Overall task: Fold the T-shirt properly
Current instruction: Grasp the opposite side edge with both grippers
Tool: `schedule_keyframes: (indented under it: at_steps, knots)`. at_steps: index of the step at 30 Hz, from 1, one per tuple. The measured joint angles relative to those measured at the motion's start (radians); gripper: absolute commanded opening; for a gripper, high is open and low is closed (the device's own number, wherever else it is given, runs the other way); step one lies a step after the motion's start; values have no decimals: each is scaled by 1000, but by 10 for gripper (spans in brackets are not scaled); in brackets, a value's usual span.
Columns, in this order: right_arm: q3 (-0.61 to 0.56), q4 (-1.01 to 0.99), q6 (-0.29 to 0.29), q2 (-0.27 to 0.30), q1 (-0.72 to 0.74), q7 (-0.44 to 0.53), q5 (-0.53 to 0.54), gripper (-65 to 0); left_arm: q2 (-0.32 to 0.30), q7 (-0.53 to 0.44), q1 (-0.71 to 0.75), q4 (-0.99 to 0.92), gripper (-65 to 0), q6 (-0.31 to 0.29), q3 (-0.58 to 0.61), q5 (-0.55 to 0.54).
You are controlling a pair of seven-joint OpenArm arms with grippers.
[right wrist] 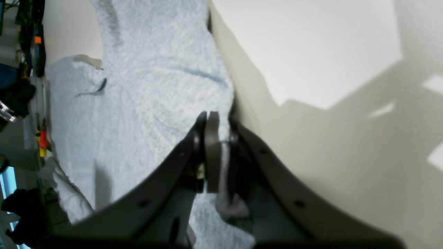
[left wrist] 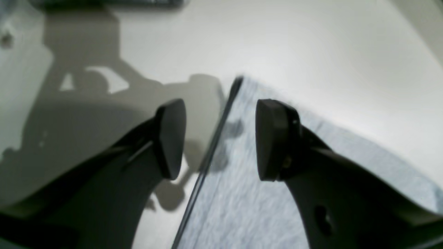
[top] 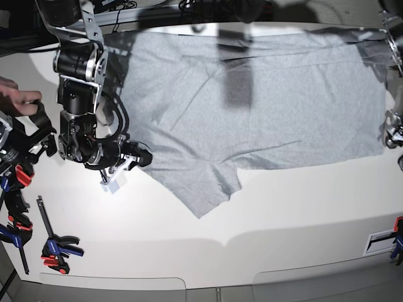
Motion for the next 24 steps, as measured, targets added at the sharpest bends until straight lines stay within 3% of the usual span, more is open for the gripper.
schedule_keyframes:
  at_steps: [13,19,24]
  knots:
    - [0,0,0,0,0,1,0,-650,79,-31,-2,-2,-349,-1,-1,41]
    - [0,0,0,0,0,1,0,-650,74,-83,-2,-1,-357,0,-1,146]
    - [0,0,0,0,0,1,0,-650,71,-74,-2,-1,-360,-1,-1,146]
